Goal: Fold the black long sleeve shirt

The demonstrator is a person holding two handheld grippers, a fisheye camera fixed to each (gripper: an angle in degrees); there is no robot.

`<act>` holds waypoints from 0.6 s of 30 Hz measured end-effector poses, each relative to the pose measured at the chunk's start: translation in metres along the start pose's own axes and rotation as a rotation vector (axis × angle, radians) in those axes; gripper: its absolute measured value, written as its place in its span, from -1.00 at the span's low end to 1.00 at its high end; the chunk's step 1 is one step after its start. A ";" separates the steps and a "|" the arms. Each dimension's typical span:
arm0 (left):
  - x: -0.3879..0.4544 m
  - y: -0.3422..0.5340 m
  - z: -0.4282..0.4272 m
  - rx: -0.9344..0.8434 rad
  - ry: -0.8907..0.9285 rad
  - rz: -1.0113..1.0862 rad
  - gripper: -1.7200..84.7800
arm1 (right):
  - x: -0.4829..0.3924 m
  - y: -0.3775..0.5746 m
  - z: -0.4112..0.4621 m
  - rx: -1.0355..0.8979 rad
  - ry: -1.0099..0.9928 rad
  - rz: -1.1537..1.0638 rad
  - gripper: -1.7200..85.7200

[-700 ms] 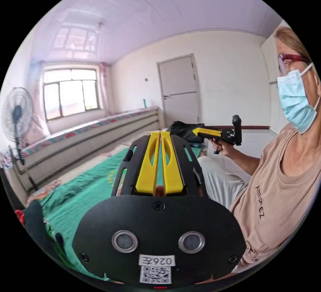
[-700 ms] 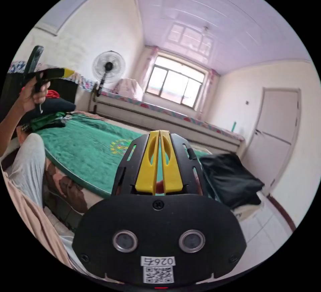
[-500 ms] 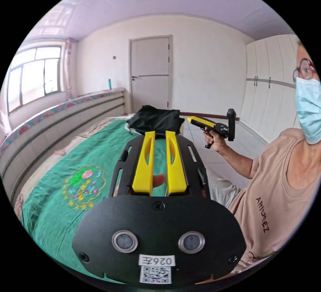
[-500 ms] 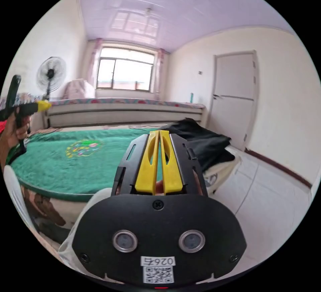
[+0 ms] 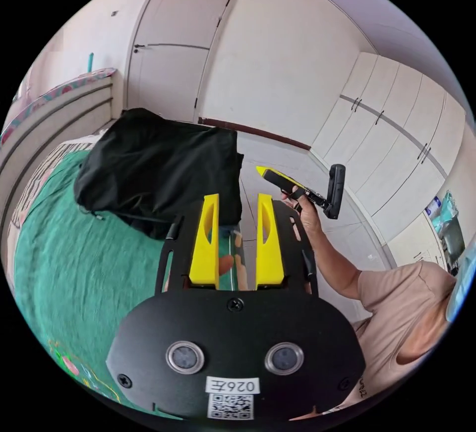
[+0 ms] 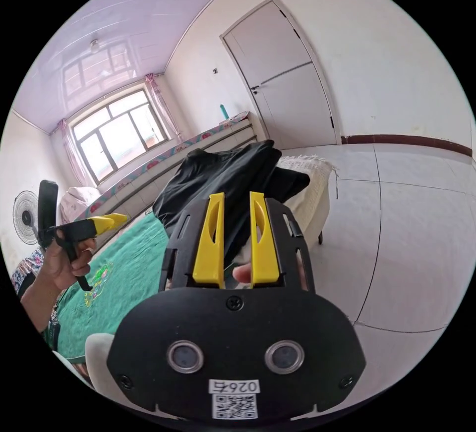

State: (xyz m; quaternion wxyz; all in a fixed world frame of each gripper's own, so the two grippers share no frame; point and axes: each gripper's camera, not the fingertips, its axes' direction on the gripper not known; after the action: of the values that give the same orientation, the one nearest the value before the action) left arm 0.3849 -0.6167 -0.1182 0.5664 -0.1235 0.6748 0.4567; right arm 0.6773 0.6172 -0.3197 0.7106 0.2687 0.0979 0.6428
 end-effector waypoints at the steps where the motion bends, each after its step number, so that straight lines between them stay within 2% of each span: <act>1: -0.005 -0.018 0.019 -0.018 -0.002 0.022 -0.69 | 0.009 -0.001 0.009 0.003 -0.001 -0.010 -0.80; 5: -0.006 -0.062 0.067 -0.101 -0.119 0.132 -0.66 | 0.030 -0.002 0.044 -0.032 0.022 -0.058 -0.78; 12: -0.008 -0.113 0.093 -0.104 -0.111 0.190 -0.58 | 0.045 0.021 0.060 -0.012 0.006 -0.087 -0.92; 18: -0.003 -0.147 0.122 -0.189 -0.108 0.214 -0.45 | 0.045 0.043 0.044 0.049 -0.292 -0.164 -1.00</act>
State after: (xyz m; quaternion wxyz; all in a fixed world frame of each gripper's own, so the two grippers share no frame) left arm 0.5661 -0.6063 -0.1784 0.5357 -0.0791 0.6067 0.5820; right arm 0.6683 0.6510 -0.2516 0.7608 0.3674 0.0310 0.5341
